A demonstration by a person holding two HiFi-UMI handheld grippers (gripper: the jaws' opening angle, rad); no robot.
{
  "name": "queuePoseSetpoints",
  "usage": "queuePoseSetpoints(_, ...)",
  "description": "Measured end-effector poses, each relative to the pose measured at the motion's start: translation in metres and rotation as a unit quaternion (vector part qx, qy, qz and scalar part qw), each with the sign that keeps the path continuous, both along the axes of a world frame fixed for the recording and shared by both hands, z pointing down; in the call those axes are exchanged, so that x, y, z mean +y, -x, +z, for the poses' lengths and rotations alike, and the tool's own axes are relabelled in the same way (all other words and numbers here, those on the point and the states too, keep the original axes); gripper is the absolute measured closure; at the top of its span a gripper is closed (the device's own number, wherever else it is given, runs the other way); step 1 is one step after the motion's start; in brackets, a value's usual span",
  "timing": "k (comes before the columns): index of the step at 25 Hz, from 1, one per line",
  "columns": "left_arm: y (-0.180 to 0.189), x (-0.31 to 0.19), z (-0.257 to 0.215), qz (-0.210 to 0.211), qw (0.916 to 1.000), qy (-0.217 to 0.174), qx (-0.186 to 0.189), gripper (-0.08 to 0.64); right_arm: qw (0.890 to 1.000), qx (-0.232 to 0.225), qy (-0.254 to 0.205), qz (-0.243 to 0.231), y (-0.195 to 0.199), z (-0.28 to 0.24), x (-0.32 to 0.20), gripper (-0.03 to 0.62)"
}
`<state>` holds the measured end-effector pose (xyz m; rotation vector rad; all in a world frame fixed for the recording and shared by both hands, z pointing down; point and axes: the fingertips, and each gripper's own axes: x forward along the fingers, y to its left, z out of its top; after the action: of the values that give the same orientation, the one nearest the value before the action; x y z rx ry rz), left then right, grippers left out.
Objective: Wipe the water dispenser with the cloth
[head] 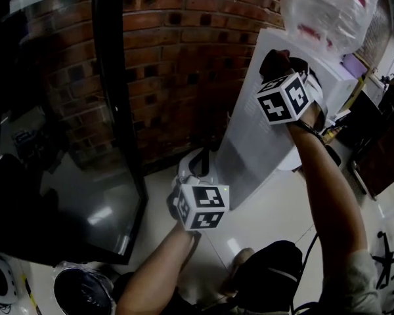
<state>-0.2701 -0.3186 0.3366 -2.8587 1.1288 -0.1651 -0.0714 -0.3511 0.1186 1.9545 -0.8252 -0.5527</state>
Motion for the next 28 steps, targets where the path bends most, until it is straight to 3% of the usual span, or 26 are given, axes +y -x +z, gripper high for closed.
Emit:
queuePoseSetpoints(6, 0.016, -0.009, 0.018, -0.015, 0.9996, 0.006, -0.021, 0.56, 0.994, -0.009, 0.107, 0.022, -0.006, 0.117, -0.004, 0.512)
queuePoseSetpoints(14, 0.024, -0.019, 0.069, -0.017, 0.9971, 0.035, -0.065, 0.56, 0.969, -0.039, 0.244, 0.033, -0.011, 0.29, 0.005, 0.512)
queuePoseSetpoints(22, 0.02, -0.037, 0.132, -0.004, 0.9902, 0.058, -0.128, 0.56, 0.921, -0.061, 0.382, 0.039, -0.012, 0.466, 0.022, 0.512)
queuePoseSetpoints(28, 0.019, -0.042, 0.171, 0.008, 0.9837, 0.081, -0.161, 0.56, 0.894, -0.083, 0.437, 0.055, -0.012, 0.564, 0.035, 0.512)
